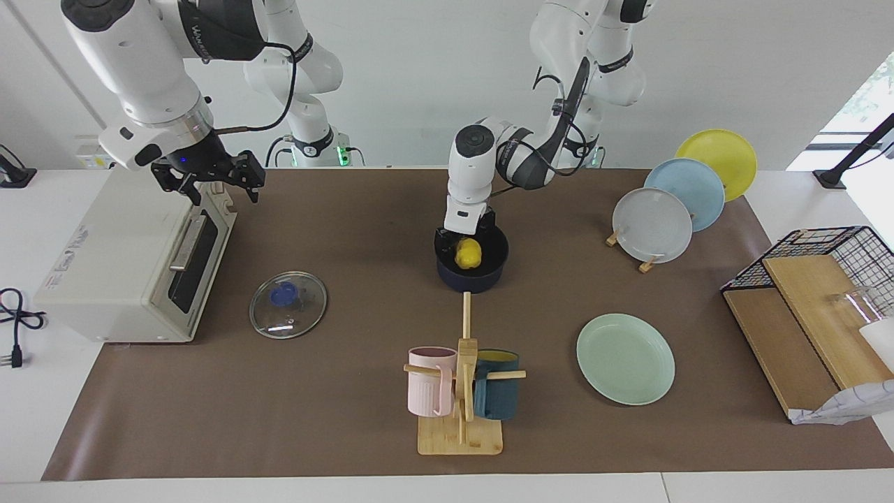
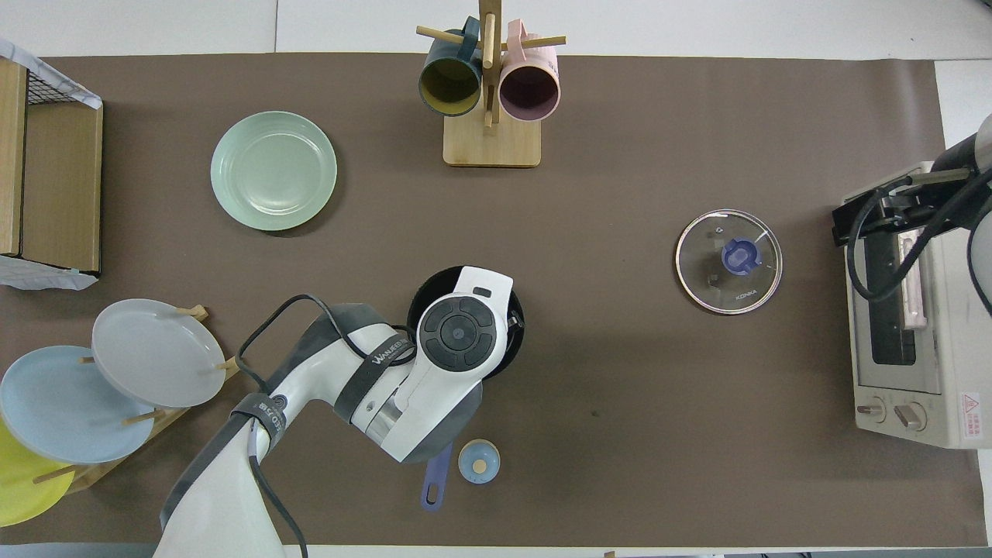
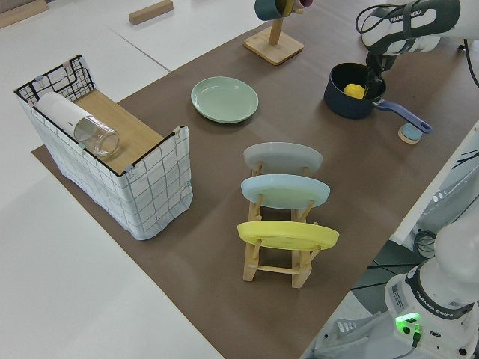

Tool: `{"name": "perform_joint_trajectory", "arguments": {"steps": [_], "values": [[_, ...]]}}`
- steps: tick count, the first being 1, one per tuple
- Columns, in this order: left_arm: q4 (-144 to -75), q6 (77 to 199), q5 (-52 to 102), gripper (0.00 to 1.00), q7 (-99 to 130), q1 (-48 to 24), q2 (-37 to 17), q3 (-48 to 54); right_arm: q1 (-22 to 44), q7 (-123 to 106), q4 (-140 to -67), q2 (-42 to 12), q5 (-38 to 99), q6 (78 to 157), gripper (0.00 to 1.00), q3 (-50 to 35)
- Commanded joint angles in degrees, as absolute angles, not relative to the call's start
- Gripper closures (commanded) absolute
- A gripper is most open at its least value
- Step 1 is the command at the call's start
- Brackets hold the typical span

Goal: Transfer potato from pot to plate
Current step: 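Grasp the potato with the left gripper while the right gripper withdraws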

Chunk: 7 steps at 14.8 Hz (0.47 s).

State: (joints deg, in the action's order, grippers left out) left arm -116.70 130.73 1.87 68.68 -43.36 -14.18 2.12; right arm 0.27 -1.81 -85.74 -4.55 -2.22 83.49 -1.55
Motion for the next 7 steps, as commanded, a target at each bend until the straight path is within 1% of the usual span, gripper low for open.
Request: {"name": "perform_joint_trajectory", "arguments": {"steps": [1,4,5,7], "values": [[-118.7,133.0,2.4,0.04,69.6,-44.6,-13.3,1.2,-0.9,-1.4,-91.1,-1.7,-1.1,84.2,0.00,-1.9],[-118.7,133.3,2.4,0.18,69.5,-44.6,-13.4,1.2,-0.6,-1.1,-91.4,-1.5,-1.1,84.9,0.00,-1.8],[-118.7,133.3,2.4,0.25,69.4,-44.5,-13.4,1.2,-0.3,-1.1,-91.4,-1.3,-1.4,84.7,0.00,-1.6],[-118.7,133.3,2.4,0.53,69.1,-44.3,-13.4,1.2,0.1,-1.1,-91.8,-0.7,-1.4,84.5,0.00,-1.5]]}}
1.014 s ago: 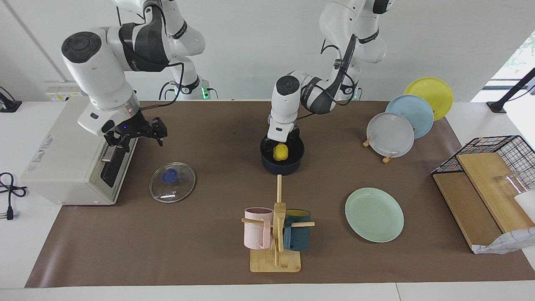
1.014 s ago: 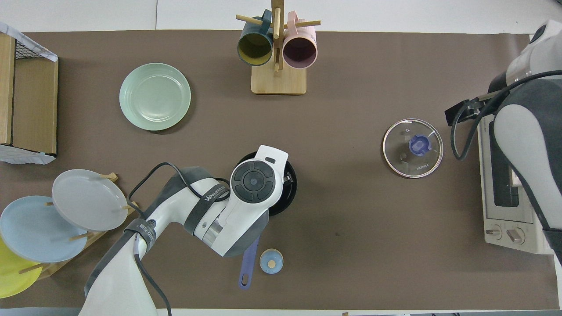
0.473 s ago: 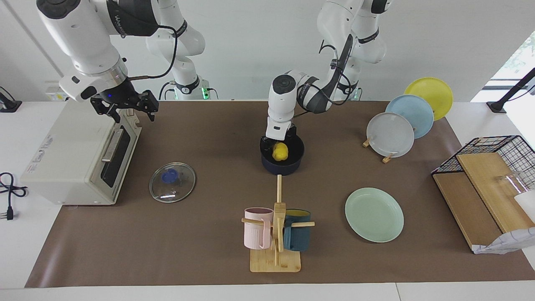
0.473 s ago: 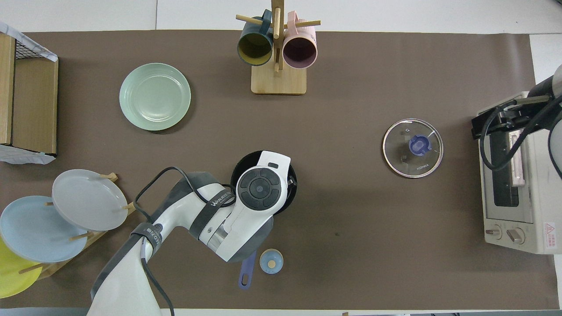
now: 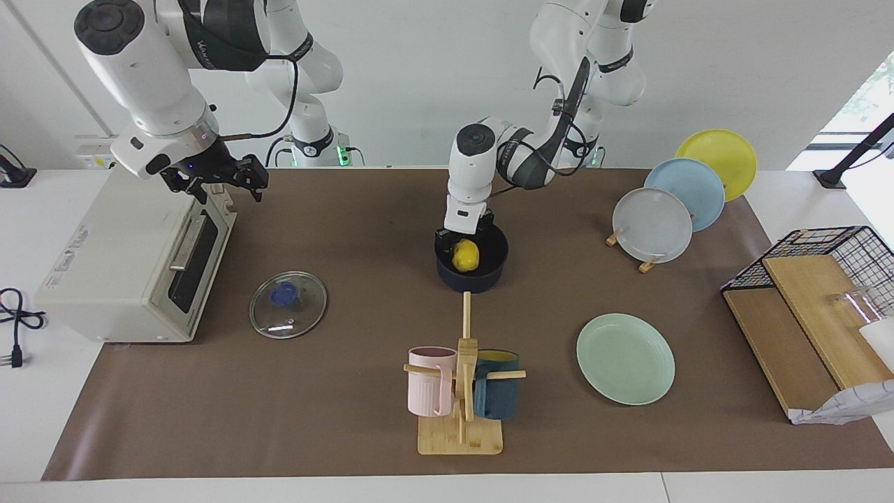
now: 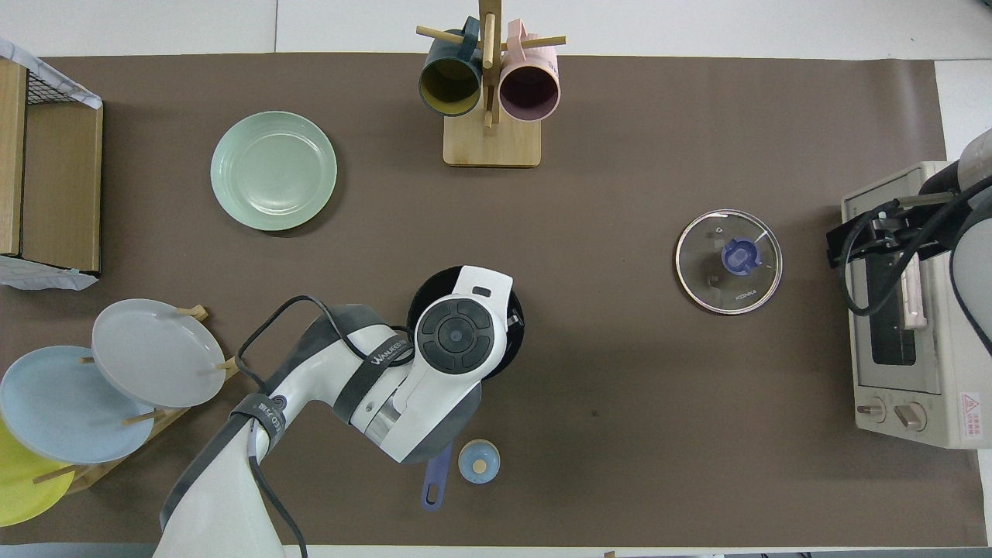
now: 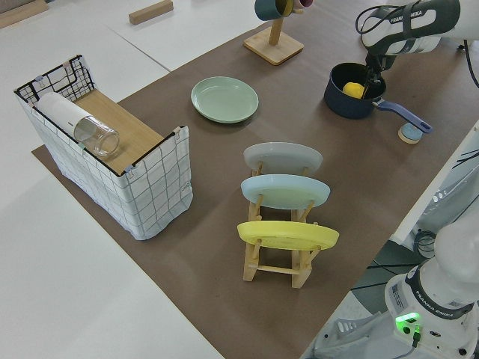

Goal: Transfer potato from pot to plate
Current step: 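Grasp the potato with the left gripper while the right gripper withdraws, then lift the yellow potato and carry it to the green plate with the left gripper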

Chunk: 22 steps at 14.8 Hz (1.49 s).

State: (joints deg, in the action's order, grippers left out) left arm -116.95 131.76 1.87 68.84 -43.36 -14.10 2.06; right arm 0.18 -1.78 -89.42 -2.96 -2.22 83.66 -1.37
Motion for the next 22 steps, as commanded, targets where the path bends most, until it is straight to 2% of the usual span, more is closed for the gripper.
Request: {"name": "perform_joint_trajectory", "arguments": {"steps": [1,3,4,8,14,18,22], "values": [[-118.7,133.2,2.4,0.65,68.9,-44.1,-13.4,1.2,0.9,-1.0,-92.1,-0.3,-1.4,84.5,0.00,-1.5],[-118.6,133.1,2.4,0.92,68.8,-43.9,-13.4,1.2,0.9,-1.1,-92.1,-0.3,-1.4,84.4,0.00,-1.5],[-118.6,132.9,2.4,1.00,68.6,-43.9,-13.4,1.2,0.9,-1.4,-92.2,-0.3,-1.4,84.4,0.00,-1.5],[-117.8,131.1,2.3,1.00,67.8,-42.7,-11.6,1.2,0.2,-1.4,-93.9,1.1,-1.8,84.7,0.00,-1.5],[-113.1,121.0,3.7,1.00,59.9,-38.3,-6.3,1.1,-1.8,-1.1,-93.2,0.9,-1.8,84.3,0.00,-2.3],[-98.6,105.5,8.6,1.00,48.5,-29.3,-6.6,1.0,-1.7,-1.1,-93.1,0.9,-1.8,83.8,0.00,-1.7],[-84.7,96.6,9.5,1.00,34.1,-17.7,-13.1,1.1,-1.7,-1.3,-93.1,1.0,-1.8,84.6,0.00,-1.7]]}}
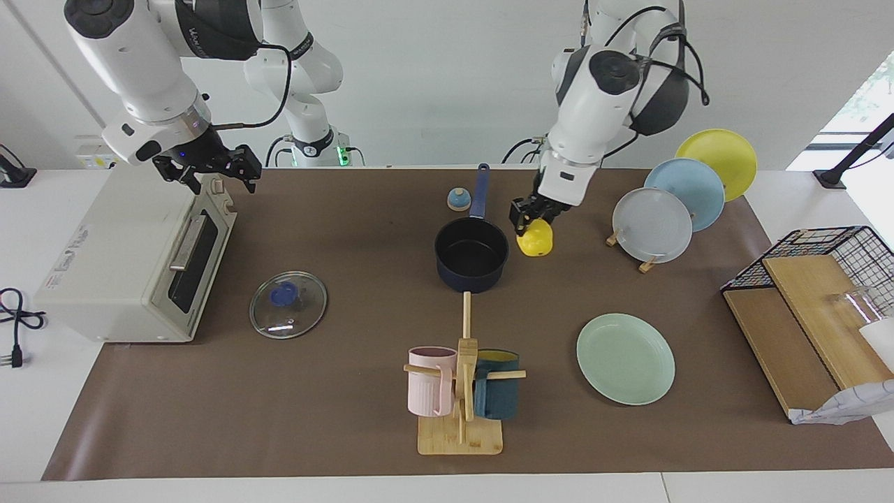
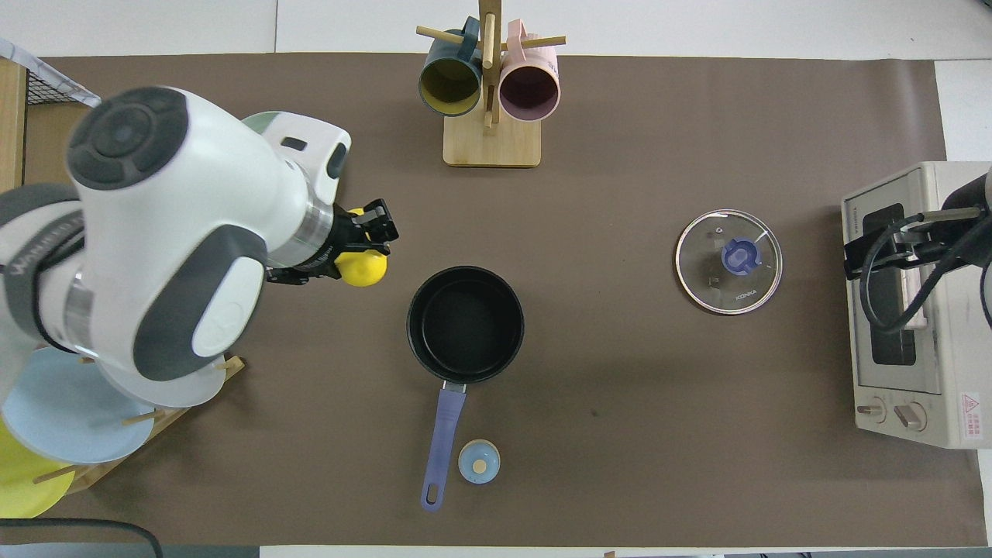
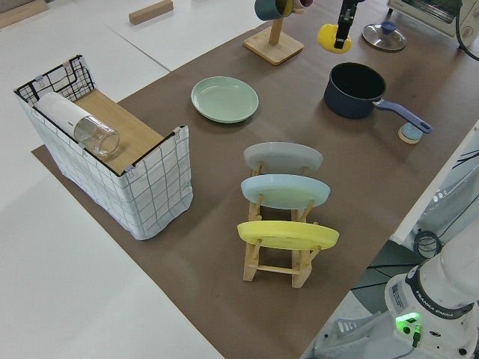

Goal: Transfer potato from pot to plate
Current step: 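Lift the yellow potato and carry it to the green plate with the left gripper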

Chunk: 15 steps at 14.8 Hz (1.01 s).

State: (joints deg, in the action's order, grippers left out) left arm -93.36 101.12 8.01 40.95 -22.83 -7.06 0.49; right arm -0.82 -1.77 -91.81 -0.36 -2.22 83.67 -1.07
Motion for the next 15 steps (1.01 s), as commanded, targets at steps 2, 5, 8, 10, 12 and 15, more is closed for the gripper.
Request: {"name": "perform_joint_trajectory", "arguments": {"steps": [2,5,8,10,12,15], "values": [[-81.3,96.4,9.4,1.00,25.6,-12.8,-15.6,1.1,-1.6,-1.2,-93.1,0.6,-1.9,84.6,0.00,-1.6],[-77.8,99.7,8.9,1.00,17.9,-9.2,-22.1,0.8,-2.2,-1.1,-93.1,0.5,-1.1,84.8,0.00,-0.7],[-77.8,107.2,5.4,1.00,14.6,-7.7,-28.7,0.6,-3.2,-1.4,-93.2,0.4,-1.1,86.4,0.00,-0.4],[-78.1,113.1,3.6,1.00,13.8,-7.6,-32.5,0.6,-3.0,-1.4,-93.2,0.4,-1.1,86.5,0.00,-0.4],[-81.7,115.5,2.2,1.00,11.1,-7.7,-32.8,0.6,-3.0,-1.5,-93.2,0.5,-1.1,86.6,0.00,-0.4],[-84.1,117.0,1.8,1.00,10.7,-7.6,-32.7,0.6,-3.3,-1.5,-93.3,0.6,-1.1,86.7,0.00,-0.4]]}}
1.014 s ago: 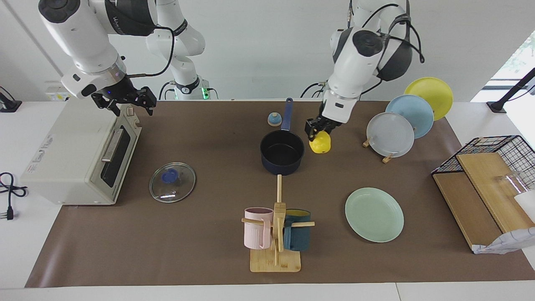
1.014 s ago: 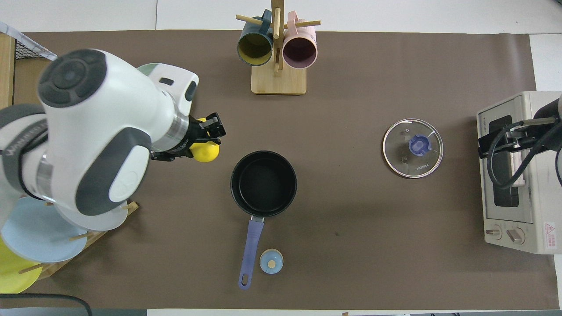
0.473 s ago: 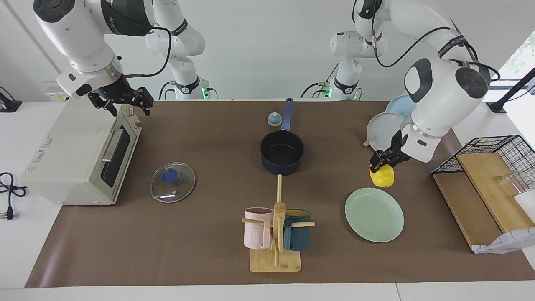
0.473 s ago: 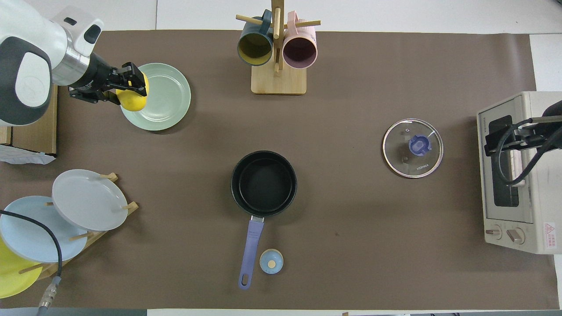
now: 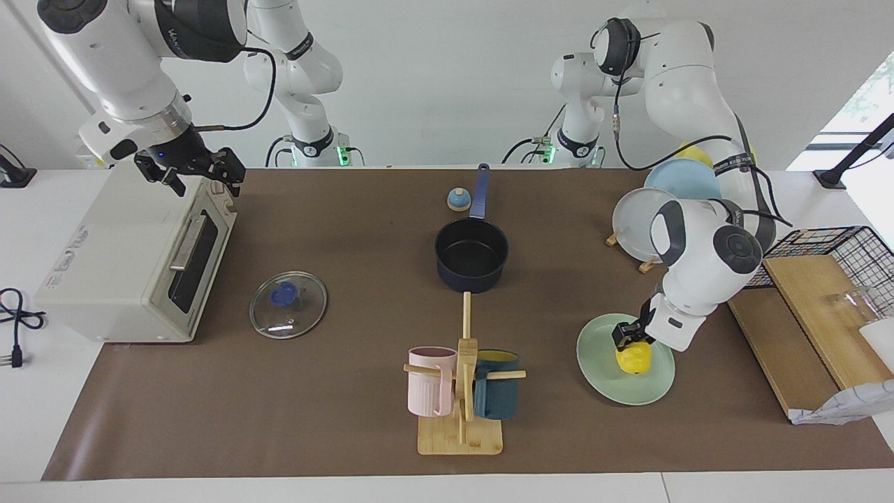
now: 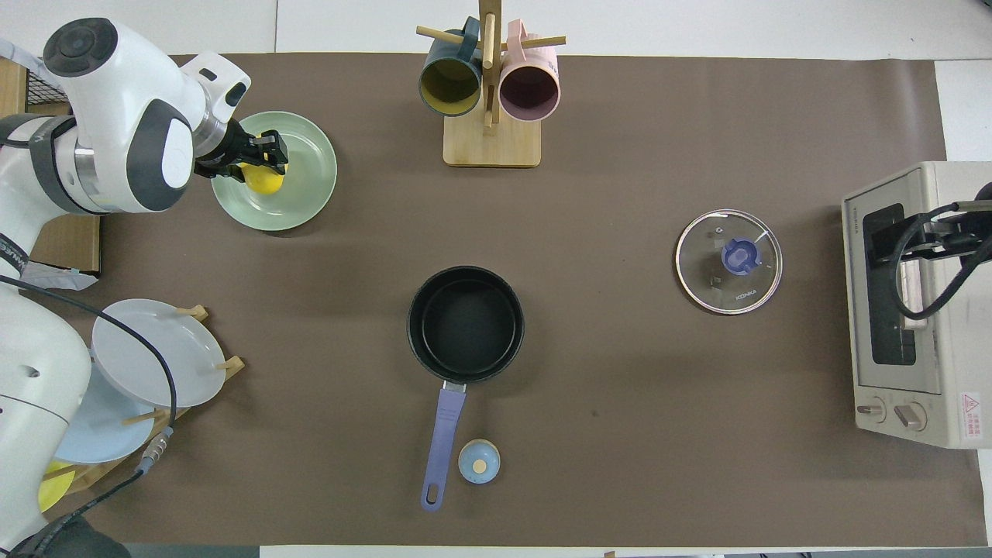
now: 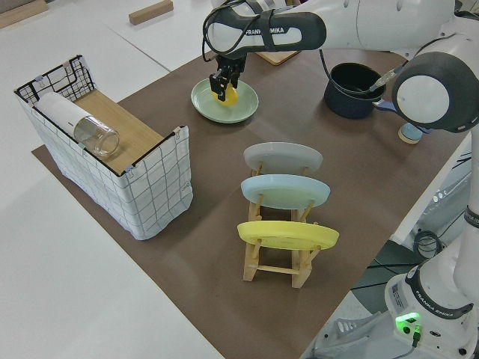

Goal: Transfer potato from pot to plate

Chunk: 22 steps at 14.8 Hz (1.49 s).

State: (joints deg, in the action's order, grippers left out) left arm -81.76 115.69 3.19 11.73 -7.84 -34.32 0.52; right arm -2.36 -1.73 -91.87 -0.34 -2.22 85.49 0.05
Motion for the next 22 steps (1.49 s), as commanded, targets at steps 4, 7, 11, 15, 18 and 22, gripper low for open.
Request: {"name": "perform_joint_trajectory", "arguments": {"steps": [4,7,11,15,18,22], "values": [[-85.8,116.8,1.8,1.00,10.3,-7.8,-32.2,0.6,-3.1,-1.5,-93.3,0.8,-1.1,86.6,0.00,-0.4],[-85.8,116.6,1.8,0.27,9.5,-7.8,-32.1,0.6,-3.0,-1.5,-93.3,0.7,-1.1,86.7,0.00,-0.4],[-84.7,115.8,1.8,0.00,8.8,-7.6,-29.0,0.4,-2.9,-1.4,-93.2,0.8,-1.1,86.7,0.00,-0.4],[-84.7,108.2,1.8,0.00,9.1,-6.0,-18.8,0.3,-2.7,-1.4,-93.2,0.9,-1.1,86.7,0.00,-0.6],[-84.7,100.1,1.8,0.00,8.9,-5.6,-10.8,-1.4,-2.7,-1.4,-93.2,1.0,-1.1,86.7,0.00,-0.6],[-85.4,87.6,1.1,0.00,7.3,-5.6,-2.0,-1.8,-2.7,-1.5,-93.2,1.0,-1.1,86.7,0.00,-0.7]]}}
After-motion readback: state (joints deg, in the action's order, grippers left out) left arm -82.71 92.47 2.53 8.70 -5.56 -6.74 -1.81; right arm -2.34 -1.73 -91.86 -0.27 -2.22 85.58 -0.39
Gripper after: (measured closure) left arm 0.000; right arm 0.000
